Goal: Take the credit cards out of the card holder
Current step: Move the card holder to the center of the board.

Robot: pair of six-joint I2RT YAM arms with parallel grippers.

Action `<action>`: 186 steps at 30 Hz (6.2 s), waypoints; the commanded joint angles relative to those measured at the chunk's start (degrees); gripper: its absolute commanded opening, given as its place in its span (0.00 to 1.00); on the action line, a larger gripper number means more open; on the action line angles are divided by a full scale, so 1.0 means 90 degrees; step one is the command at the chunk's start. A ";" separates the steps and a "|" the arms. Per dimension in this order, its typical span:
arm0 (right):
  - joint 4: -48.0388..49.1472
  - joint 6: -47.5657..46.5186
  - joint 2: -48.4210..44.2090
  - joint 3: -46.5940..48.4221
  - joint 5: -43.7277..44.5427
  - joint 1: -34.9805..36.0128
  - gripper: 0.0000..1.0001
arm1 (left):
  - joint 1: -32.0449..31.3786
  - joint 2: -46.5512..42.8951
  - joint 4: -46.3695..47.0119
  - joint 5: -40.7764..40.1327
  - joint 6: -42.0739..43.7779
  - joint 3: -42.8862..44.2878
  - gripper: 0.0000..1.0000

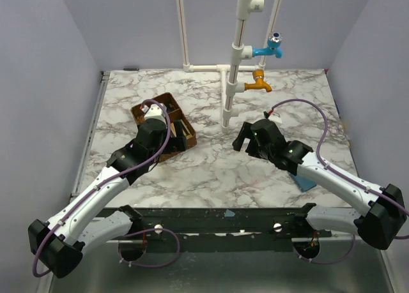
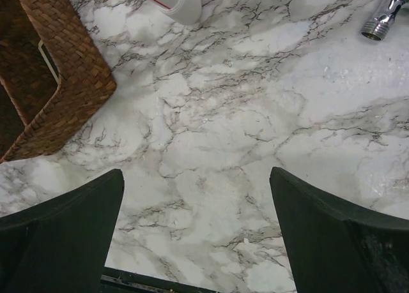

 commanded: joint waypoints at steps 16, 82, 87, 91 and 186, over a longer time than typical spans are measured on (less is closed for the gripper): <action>-0.0285 0.0233 -0.0072 0.0162 0.0336 -0.0006 1.00 | 0.0017 -0.0141 0.0027 0.0290 -0.0091 -0.0109 0.98; -0.1069 0.0905 -0.0091 -0.1993 -0.1265 -0.7101 1.00 | 0.0034 -0.0319 0.0033 0.1132 -0.0121 -0.0107 0.99; -0.0719 0.0789 -0.0108 -0.2206 -0.1561 -0.7100 1.00 | 0.0034 -0.0309 0.0068 0.1213 -0.0149 -0.0143 0.98; -0.0359 0.0694 -0.0038 -0.2454 -0.1986 -0.7091 0.97 | 0.0038 -0.0295 0.0115 0.1296 -0.0199 -0.0167 0.99; 0.0097 0.0124 0.1086 -0.1672 -0.0606 -0.2019 0.79 | 0.0044 0.0499 -0.0237 0.1640 -0.0281 0.0238 0.98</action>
